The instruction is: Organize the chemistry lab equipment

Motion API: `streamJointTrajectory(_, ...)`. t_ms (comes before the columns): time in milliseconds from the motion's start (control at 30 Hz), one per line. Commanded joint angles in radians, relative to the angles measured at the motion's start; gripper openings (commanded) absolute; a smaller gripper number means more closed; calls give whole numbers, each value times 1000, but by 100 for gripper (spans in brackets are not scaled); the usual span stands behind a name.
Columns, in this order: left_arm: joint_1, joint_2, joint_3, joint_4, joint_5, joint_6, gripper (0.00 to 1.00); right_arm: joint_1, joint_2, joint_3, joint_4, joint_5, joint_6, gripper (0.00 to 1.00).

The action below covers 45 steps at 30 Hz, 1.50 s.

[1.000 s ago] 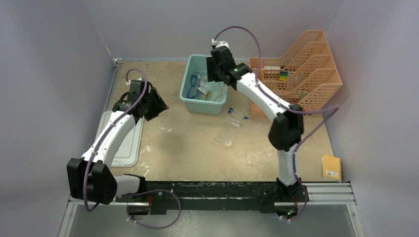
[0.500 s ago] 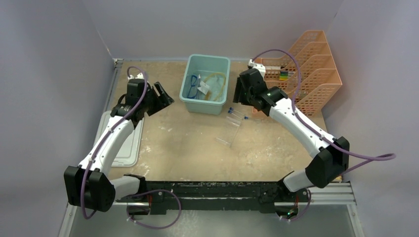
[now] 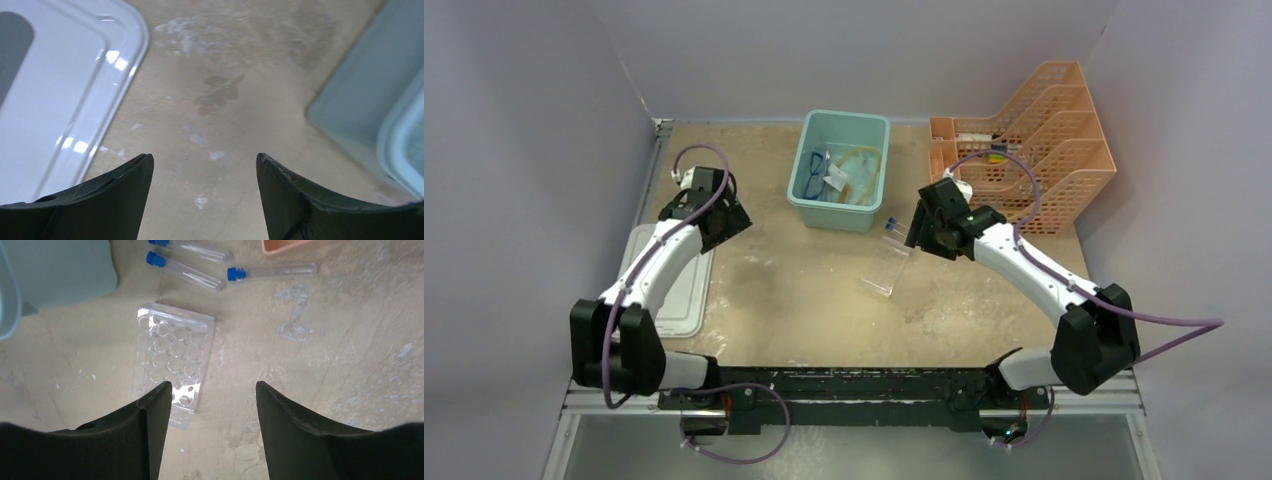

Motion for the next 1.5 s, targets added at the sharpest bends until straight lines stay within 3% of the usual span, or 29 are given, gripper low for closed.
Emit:
streamJointTrajectory(0,61,87,38,-23,-66,15,71,-1,-57,-32,60,-31,42,64)
streamJointTrajectory(433,290,339,79,41,75,194,87,-25,-44,-30,136,30,-57,64)
streamJointTrajectory(633,329,372,32,94,160,218,87,-51,14,-15,171,20,-98,64)
streamJointTrajectory(733,329,355,5,117,230,201,81,-56,43,-3,173,18,-108,64)
streamJointTrajectory(900,327,307,-16,115,286,149,59,-63,92,21,194,11,-132,64)
streamJointTrajectory(1067,327,321,-29,107,279,129,55,-83,144,65,205,8,-160,64)
streamJointTrajectory(1300,323,320,-59,153,428,9,40,-114,185,87,225,-23,-181,64)
streamJointTrajectory(1467,309,365,-18,183,452,-11,32,-130,213,109,235,-40,-199,63)
